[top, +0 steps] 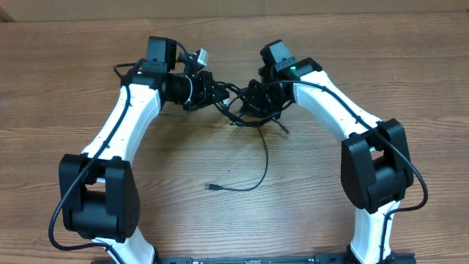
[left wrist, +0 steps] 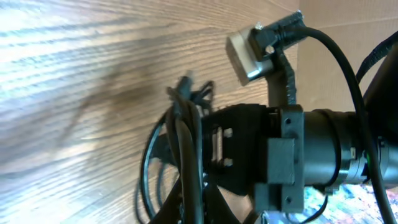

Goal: Untangle cables

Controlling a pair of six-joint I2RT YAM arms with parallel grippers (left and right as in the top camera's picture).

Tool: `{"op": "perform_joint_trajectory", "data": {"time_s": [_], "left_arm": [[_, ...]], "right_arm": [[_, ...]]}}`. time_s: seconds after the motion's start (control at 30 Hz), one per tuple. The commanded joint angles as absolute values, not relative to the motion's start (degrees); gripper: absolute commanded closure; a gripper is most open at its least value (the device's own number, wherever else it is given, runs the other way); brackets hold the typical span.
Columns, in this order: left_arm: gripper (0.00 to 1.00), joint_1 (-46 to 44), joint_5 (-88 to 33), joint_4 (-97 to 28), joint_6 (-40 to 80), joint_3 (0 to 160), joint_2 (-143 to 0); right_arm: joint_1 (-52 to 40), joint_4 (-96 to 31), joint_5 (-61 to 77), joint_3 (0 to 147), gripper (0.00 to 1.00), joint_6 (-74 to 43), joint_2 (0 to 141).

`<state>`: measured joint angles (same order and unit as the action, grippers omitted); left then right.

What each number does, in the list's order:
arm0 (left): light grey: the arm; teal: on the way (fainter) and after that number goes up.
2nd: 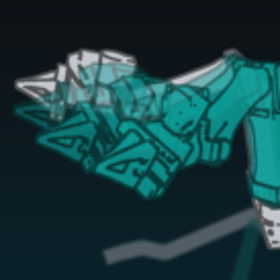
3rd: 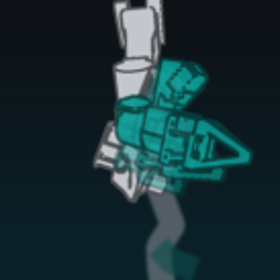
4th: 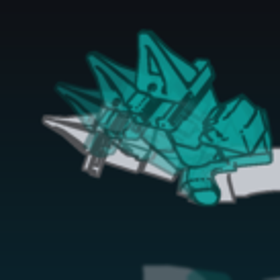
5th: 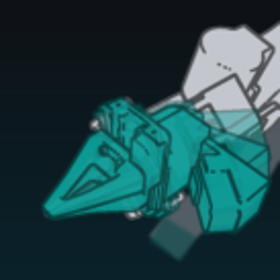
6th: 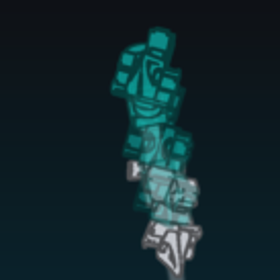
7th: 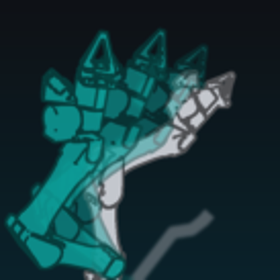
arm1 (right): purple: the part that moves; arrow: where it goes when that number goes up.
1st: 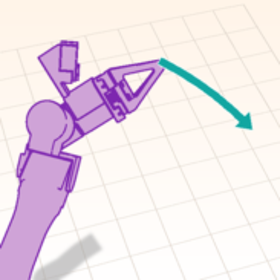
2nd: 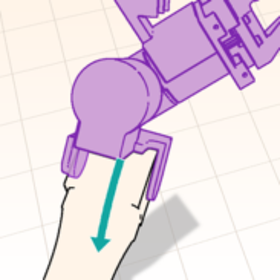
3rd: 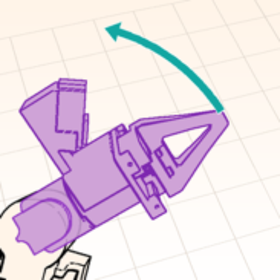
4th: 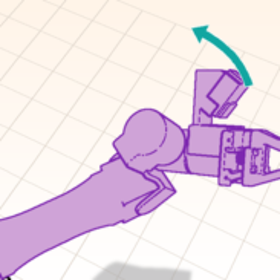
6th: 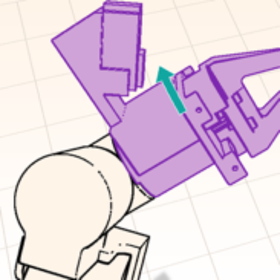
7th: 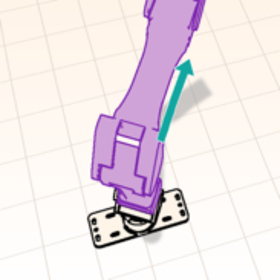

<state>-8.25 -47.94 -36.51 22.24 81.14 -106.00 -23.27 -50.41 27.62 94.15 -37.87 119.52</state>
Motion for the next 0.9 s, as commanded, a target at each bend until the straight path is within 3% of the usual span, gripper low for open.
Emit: {"op": "perform_joint_trajectory", "data": {"time_s": [0.0,0.3,0.5,0.67,0.77,0.87], "left_arm": [[0.96,-7.1,-48.9,-39.6,12.7,82.5,-104.7],[0.96,-9.1,-36.4,-44.8,8.7,82.5,-104.7],[0.96,-9.1,-37.6,-44.2,4.0,82.5,-104.7],[0.96,-9.0,-48.6,-42.3,-10.0,82.5,-104.7],[0.96,-8.4,-60.1,-40.8,-17.5,82.6,-104.7],[0.96,-6.9,-69.6,-39.5,-20.1,82.6,-104.7]], "right_arm": [[-21.4,-51.1,24.4,94.1,0.96,-32.5,115.4],[-21.2,-55.7,27.8,98.3,0.96,-28.4,103.3],[-21.2,-57.9,28.5,98.3,0.96,-29.8,99.1],[-21.2,-59.4,23.9,98.3,0.96,-30.7,99.1],[-21.2,-60.2,20.5,98.3,0.78,-31.7,99.3],[-21.2,-60.3,20.6,98.2,0.69,-31.0,101.1]]}}
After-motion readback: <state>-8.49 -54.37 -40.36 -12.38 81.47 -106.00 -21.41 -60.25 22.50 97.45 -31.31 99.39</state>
